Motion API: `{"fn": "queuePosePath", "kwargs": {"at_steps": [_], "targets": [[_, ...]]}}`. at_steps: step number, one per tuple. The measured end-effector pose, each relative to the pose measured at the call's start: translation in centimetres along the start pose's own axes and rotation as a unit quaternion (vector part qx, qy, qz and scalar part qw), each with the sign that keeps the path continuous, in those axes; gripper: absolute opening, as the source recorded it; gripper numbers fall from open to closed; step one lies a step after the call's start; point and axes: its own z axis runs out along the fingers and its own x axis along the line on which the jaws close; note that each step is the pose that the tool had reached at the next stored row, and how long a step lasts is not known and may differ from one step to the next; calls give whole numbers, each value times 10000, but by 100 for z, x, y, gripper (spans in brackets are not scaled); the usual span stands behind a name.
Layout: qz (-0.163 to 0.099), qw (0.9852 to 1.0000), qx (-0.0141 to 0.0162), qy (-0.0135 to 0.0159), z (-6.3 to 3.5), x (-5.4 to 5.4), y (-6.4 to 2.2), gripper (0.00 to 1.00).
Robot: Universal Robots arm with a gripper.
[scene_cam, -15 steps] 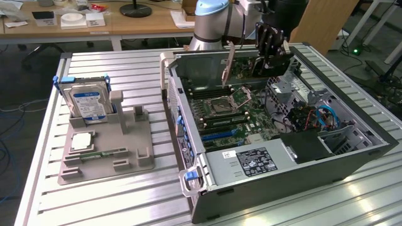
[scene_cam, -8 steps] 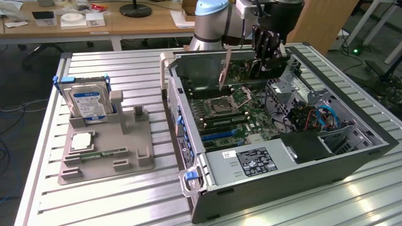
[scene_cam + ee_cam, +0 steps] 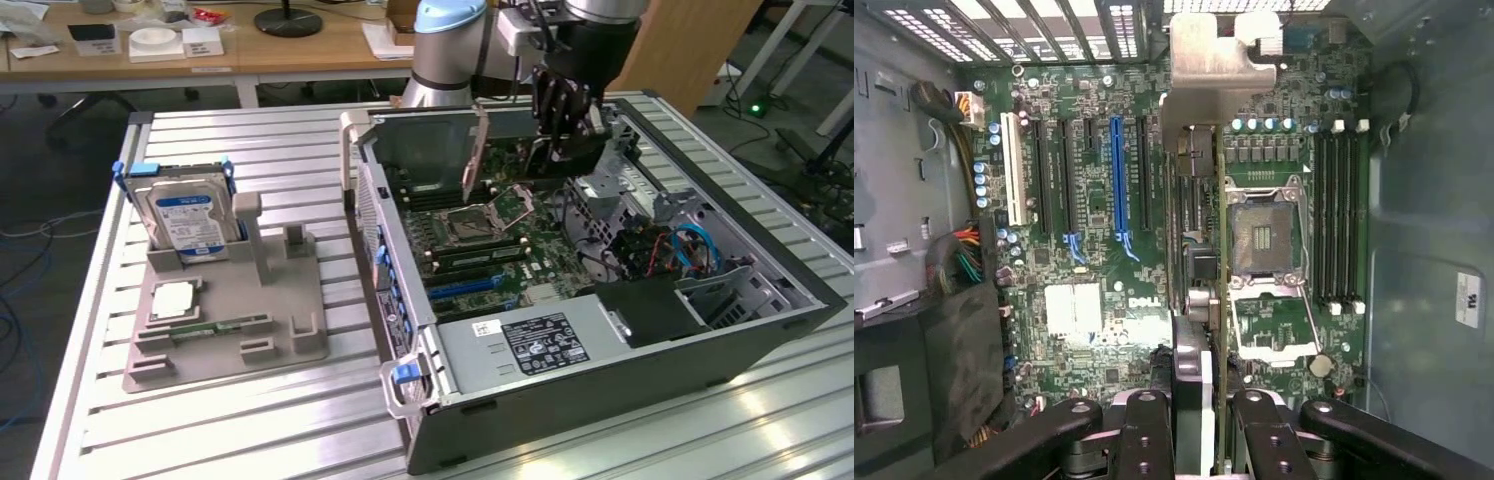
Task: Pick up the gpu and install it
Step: 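Insert the gpu into the slot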
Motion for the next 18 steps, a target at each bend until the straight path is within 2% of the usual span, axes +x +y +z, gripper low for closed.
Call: {"fn": "queuePosePath", "kwargs": {"at_steps": [6, 12, 16, 18], "targets": [[-10, 10000, -8, -7, 83, 31, 12, 28], [-6, 10000, -24, 8, 119, 37, 29, 28], [-5, 10000, -53, 9, 181, 43, 38, 28], [-5, 10000, -54, 10, 193, 78, 37, 28]]}}
